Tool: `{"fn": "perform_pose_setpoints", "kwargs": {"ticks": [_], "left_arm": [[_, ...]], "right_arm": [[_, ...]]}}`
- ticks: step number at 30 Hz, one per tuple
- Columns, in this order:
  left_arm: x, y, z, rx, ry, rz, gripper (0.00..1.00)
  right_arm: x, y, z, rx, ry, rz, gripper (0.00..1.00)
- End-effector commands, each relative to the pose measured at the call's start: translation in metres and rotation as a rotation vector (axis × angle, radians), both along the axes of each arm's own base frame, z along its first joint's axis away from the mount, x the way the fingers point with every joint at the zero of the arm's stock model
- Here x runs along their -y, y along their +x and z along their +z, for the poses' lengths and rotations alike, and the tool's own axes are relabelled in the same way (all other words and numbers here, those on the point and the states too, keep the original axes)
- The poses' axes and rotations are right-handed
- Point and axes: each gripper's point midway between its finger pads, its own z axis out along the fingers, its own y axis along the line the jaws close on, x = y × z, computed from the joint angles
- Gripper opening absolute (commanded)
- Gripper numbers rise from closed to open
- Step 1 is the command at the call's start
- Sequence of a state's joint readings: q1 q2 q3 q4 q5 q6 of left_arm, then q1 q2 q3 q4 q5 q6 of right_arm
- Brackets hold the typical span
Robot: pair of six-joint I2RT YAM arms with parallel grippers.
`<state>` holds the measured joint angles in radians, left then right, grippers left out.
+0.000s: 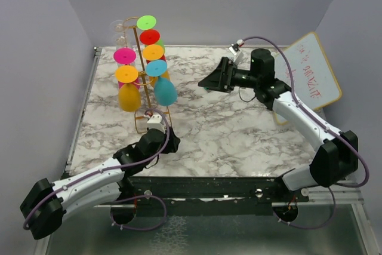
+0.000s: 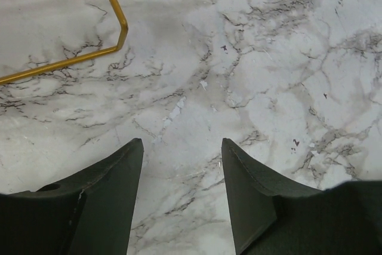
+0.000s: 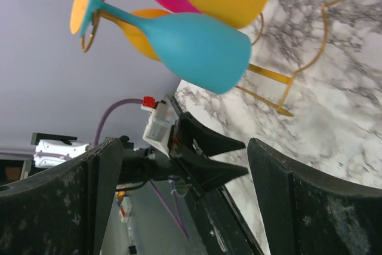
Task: Take the wine glass off the wine glass rack
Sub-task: Move the wine rack to the center of the board, then pick up the wine glass from the wine rack.
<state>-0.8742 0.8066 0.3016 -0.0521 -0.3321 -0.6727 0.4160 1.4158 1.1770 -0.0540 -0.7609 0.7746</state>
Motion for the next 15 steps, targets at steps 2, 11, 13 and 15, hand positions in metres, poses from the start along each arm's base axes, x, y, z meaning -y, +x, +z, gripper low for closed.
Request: {"fn": "perform_pose_setpoints", "kwargs": {"ticks": [2,11,13,15], "left_arm": [[0.006,-0.018,0.002,-0.068,0.020,-0.087,0.57],[-0.002,-0.011,0.009,-0.003,0.046,-0.073,0.87],[-0.004,-0.009,0.014,0.015,0.046,-0.059,0.97],[-0.005,-0.006,0.021,0.037,0.033,-0.048,0.99]], "right_arm": [[-0.043,0.010,0.030,0.065,0.054,0.030,0.90],[-0.107,0.024,0.054,0.080,0.077,0.105,0.84],[-0.117,0.030,0.051,0.053,0.070,0.112,0.82],[-0.126,0.034,0.051,0.042,0.081,0.125,0.80]]}}
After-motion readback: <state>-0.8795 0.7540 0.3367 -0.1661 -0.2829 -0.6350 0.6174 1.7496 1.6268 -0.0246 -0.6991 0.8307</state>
